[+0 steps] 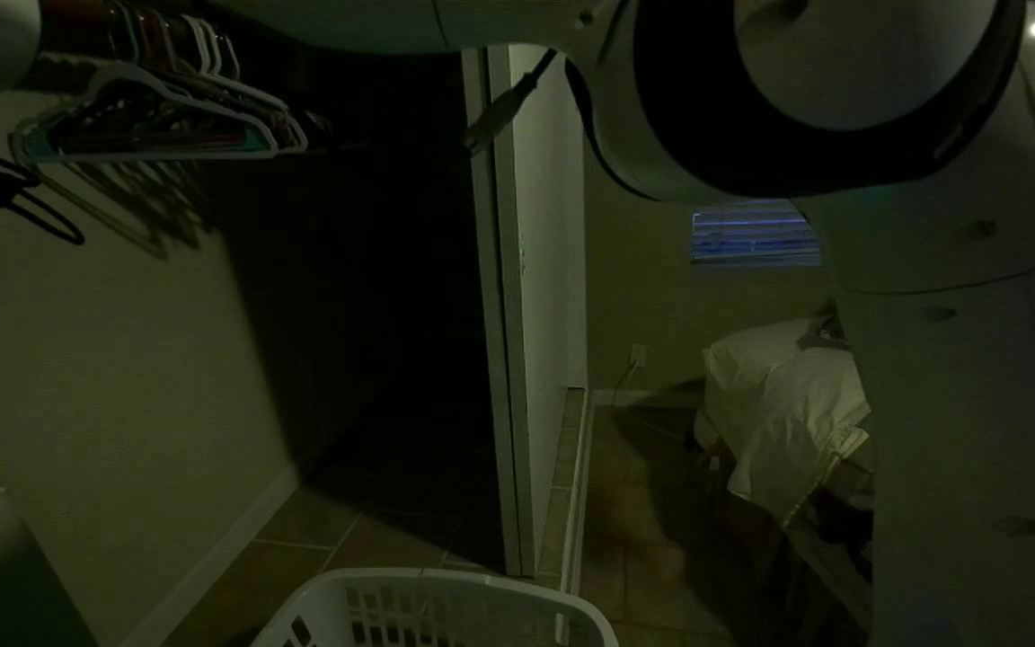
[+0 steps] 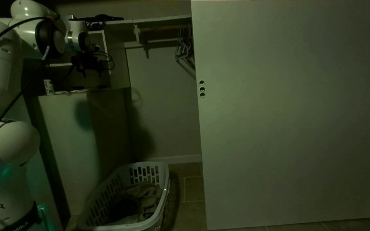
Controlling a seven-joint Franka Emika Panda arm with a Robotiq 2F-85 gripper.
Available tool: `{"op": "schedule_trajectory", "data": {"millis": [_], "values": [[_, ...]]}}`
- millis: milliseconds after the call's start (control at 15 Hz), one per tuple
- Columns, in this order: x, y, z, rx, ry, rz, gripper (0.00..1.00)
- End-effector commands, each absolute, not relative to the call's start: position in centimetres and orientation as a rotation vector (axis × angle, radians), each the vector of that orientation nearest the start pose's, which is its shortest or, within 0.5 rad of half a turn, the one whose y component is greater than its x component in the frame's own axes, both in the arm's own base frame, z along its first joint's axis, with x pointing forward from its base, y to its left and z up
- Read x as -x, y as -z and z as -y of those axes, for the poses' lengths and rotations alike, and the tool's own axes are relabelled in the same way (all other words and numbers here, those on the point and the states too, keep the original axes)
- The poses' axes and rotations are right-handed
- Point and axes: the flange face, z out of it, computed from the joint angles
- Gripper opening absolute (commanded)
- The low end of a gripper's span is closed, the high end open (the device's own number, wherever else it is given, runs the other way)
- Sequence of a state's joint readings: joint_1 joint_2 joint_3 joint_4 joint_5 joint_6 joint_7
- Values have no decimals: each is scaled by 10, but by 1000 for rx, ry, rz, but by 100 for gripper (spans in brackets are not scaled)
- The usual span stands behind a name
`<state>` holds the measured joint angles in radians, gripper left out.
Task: Move the black object on the lower shelf backwards.
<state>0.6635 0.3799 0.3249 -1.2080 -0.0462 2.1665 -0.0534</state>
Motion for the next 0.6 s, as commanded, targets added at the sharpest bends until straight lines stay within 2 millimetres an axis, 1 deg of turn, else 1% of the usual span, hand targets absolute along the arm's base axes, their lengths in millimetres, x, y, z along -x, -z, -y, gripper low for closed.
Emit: {"op": "schedule_trajectory", "data": {"millis": [0,200,267,400,533], "values": [[-414,-648,-539,2399,610,1372,100],[-402,-650,-527,2410,558,1391,100],[-413,-649,-541,2413,600,1366,100],[-411,-651,-540,2414,600,1368,100],[-412,-648,-541,2416,593,1369,100]]}}
